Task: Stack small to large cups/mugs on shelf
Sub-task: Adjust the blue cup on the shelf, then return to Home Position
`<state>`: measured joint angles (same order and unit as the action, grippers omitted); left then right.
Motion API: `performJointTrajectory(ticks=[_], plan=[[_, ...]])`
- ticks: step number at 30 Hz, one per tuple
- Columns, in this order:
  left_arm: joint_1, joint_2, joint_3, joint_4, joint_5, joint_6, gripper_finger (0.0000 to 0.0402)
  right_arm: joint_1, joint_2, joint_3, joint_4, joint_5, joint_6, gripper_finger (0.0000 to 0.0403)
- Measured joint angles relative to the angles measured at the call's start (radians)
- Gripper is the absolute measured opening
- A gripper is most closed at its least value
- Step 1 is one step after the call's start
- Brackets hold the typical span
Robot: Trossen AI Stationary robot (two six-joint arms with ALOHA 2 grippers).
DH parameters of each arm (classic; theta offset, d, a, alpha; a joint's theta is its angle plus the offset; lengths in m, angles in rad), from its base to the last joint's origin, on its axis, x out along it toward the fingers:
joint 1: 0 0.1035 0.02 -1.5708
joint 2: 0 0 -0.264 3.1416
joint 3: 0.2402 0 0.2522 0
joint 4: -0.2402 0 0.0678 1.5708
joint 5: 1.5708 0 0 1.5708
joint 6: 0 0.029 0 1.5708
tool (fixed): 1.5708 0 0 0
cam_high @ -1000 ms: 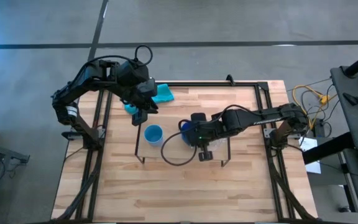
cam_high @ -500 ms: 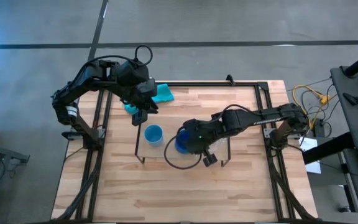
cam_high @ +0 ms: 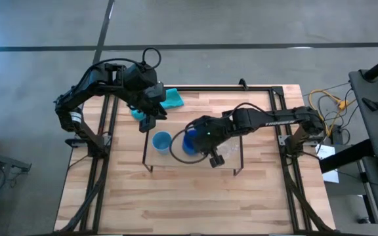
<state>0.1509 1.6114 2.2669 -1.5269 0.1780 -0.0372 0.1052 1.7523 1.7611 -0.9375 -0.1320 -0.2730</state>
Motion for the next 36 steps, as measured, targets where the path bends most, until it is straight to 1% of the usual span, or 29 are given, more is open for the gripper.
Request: performJointTrajectory(ticks=[4, 9, 18, 23, 26, 29, 36], plan=[[0.000, 0.000, 0.000, 0.000, 0.000, 0.001, 0.0063, -0.008, 0.000, 0.000, 0.000, -0.007, 0.049, 0.0030], [0.000, 0.000, 0.000, 0.000, 0.000, 0.002, 0.0063, -0.008, 0.000, 0.000, 0.002, -0.006, 0.052, 0.0047], [0.000, 0.000, 0.000, 0.000, 0.000, 0.001, 0.0063, -0.010, 0.000, 0.000, 0.009, -0.002, 0.037, 0.0054], [0.000, 0.000, 0.000, 0.000, 0.000, 0.026, 0.0063, -0.010, -0.003, 0.008, 0.004, -0.002, 0.115, 0.0054], [0.000, -0.002, 0.000, 0.000, 0.000, 0.021, 0.0063, -0.001, -0.006, 0.051, -0.015, -0.001, 0.163, 0.0054], [0.000, -0.010, 0.000, -0.001, 0.000, 0.020, 0.0063, 0.011, -0.007, 0.126, -0.047, 0.000, 0.187, 0.0054], [0.000, -0.073, 0.000, -0.002, 0.000, 0.018, 0.0063, 0.024, -0.010, 0.378, -0.184, -0.002, 0.316, 0.0054]])
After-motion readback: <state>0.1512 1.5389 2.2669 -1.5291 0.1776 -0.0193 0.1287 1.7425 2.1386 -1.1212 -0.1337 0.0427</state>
